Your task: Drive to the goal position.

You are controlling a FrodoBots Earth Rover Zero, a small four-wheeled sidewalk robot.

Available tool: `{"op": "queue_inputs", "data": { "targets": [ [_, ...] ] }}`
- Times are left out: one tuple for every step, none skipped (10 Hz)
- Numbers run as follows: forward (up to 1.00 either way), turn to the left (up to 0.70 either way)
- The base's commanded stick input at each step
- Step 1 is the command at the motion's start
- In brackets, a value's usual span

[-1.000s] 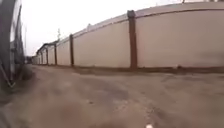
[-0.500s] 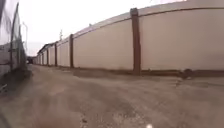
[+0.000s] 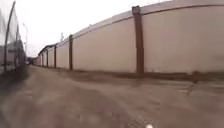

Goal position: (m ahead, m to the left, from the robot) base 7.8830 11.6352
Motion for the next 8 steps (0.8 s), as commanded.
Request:
{"op": "queue_inputs", "data": {
  "targets": [
    [0.85, 0.39],
    [0.85, 0.39],
    [0.85, 0.39],
    [0.85, 0.39],
    [0.85, 0.37],
    [0.85, 0.17],
    [0.85, 0.05],
    [0.85, 0.05]
  ]
}}
